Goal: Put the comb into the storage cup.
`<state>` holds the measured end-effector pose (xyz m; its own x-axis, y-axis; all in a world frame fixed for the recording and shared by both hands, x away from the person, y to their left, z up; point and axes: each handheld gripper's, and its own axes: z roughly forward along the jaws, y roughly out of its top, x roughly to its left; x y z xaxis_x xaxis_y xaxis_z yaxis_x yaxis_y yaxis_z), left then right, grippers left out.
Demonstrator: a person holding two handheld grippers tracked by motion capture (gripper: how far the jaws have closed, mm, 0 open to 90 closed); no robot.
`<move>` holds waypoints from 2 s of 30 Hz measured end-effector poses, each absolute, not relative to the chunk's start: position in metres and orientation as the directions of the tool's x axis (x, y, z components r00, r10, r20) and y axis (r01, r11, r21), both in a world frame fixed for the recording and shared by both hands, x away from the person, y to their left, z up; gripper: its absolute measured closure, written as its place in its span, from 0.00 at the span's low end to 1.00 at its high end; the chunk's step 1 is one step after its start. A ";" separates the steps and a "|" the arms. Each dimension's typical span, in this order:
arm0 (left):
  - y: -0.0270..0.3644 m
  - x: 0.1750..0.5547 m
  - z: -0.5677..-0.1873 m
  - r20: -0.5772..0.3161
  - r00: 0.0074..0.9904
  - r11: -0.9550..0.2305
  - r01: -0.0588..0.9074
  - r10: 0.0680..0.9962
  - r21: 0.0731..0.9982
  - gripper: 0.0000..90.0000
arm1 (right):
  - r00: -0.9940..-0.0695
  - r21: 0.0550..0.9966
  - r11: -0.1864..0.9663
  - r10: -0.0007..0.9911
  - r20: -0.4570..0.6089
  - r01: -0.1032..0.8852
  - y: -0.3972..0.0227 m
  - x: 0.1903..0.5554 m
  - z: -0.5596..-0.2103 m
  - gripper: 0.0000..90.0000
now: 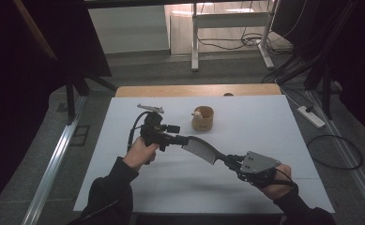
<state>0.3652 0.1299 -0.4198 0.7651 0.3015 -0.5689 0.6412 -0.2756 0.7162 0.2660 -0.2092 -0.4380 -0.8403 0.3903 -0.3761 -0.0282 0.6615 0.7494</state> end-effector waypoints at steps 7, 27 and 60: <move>0.122 0.365 -0.421 -0.597 0.752 -0.292 0.659 0.278 0.693 0.00 | -0.838 0.751 0.659 0.381 -0.389 -0.049 -0.207 0.265 -0.437 0.81; 0.116 0.369 -0.424 -0.719 0.671 -0.294 0.735 0.181 0.611 0.47 | -0.828 0.730 0.677 0.351 -0.436 -0.097 -0.201 0.263 -0.439 0.81; 0.120 0.370 -0.429 -0.756 0.607 -0.217 0.794 0.245 0.567 0.93 | -0.809 0.707 0.701 0.358 -0.466 -0.097 -0.197 0.270 -0.445 0.66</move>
<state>0.3700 0.1199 -0.4288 0.6068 0.2447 -0.7563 0.7945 -0.2167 0.5673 0.2703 -0.1967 -0.4449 -0.8094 0.3578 -0.4656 -0.0970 0.7006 0.7069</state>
